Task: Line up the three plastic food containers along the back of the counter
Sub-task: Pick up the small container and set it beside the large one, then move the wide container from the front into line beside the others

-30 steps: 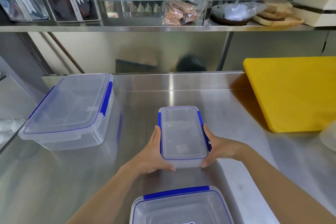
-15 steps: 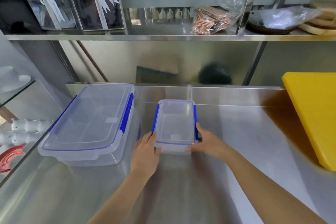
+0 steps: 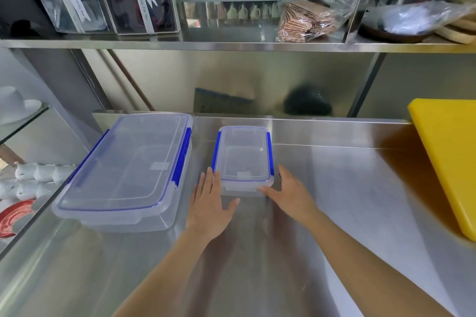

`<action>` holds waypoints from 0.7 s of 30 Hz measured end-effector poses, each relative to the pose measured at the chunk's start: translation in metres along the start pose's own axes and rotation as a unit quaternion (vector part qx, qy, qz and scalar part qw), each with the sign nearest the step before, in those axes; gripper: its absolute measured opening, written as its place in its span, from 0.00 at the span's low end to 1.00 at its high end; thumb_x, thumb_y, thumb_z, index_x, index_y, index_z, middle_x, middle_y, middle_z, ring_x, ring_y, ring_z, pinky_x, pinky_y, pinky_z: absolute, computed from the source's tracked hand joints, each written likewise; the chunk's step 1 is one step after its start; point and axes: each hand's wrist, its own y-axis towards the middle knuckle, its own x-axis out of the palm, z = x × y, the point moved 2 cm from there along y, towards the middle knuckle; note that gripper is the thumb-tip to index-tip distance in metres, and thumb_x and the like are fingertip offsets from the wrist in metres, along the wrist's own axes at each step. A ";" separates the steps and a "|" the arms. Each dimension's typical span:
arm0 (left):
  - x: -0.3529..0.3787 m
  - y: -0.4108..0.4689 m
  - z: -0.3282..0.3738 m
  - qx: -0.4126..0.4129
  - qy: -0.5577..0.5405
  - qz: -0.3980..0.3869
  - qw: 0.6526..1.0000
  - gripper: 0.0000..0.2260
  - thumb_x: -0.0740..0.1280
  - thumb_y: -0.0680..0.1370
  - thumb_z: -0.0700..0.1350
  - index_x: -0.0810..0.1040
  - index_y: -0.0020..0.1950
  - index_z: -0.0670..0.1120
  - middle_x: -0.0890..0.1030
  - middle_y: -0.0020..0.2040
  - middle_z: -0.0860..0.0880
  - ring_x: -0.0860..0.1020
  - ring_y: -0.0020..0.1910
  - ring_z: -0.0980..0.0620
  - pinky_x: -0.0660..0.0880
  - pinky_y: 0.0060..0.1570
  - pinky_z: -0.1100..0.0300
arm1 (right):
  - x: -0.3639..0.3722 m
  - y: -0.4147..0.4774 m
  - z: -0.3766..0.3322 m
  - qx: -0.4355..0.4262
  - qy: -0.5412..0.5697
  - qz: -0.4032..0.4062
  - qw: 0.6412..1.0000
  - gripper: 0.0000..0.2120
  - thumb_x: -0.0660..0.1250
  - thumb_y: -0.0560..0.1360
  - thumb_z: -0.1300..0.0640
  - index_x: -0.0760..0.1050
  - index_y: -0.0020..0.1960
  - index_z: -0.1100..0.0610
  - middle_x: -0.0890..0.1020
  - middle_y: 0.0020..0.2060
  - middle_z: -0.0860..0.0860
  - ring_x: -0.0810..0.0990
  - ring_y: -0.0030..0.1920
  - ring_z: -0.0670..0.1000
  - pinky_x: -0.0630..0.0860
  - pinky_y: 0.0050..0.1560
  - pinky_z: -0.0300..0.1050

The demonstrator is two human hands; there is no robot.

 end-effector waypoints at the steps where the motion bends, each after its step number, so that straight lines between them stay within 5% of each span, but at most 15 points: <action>1: -0.002 -0.007 0.002 0.015 -0.009 0.002 1.000 0.36 0.56 0.77 0.60 0.41 0.76 0.47 0.42 0.79 0.49 0.41 0.77 0.51 0.42 0.74 0.56 | -0.002 -0.006 0.000 -0.010 0.023 -0.010 1.000 0.24 0.68 0.72 0.47 0.67 0.65 0.54 0.74 0.65 0.52 0.74 0.61 0.54 0.72 0.58 0.49; 8: -0.007 -0.066 0.010 0.077 -0.094 -0.127 0.984 0.33 0.62 0.74 0.62 0.58 0.75 0.49 0.61 0.76 0.50 0.60 0.75 0.51 0.55 0.73 0.56 | -0.015 -0.071 0.011 0.003 0.130 -0.197 0.972 0.31 0.74 0.69 0.54 0.67 0.68 0.55 0.75 0.63 0.52 0.76 0.56 0.47 0.72 0.55 0.40; 14: -0.009 -0.122 0.019 0.066 -0.198 -0.345 0.915 0.35 0.69 0.63 0.64 0.73 0.66 0.48 0.78 0.63 0.49 0.76 0.61 0.55 0.69 0.66 0.57 | -0.029 -0.139 0.018 0.040 -0.010 -0.433 0.901 0.29 0.74 0.69 0.56 0.69 0.67 0.55 0.76 0.63 0.51 0.76 0.62 0.52 0.74 0.64 0.50; 17: -0.009 -0.140 0.020 0.080 -0.199 -0.359 0.909 0.28 0.71 0.58 0.63 0.81 0.51 0.48 0.83 0.50 0.50 0.79 0.50 0.56 0.73 0.59 0.56 | -0.031 -0.161 0.020 0.038 -0.063 -0.463 0.883 0.28 0.74 0.69 0.57 0.70 0.67 0.56 0.77 0.62 0.49 0.78 0.59 0.50 0.74 0.64 0.49; 21: -0.008 -0.159 0.020 0.093 -0.162 -0.373 0.909 0.20 0.76 0.62 0.55 0.79 0.50 0.48 0.81 0.46 0.52 0.78 0.45 0.55 0.74 0.51 0.59 | -0.025 -0.178 0.024 -0.003 -0.101 -0.432 0.896 0.21 0.76 0.66 0.56 0.77 0.57 0.55 0.82 0.52 0.51 0.80 0.46 0.48 0.78 0.52 0.44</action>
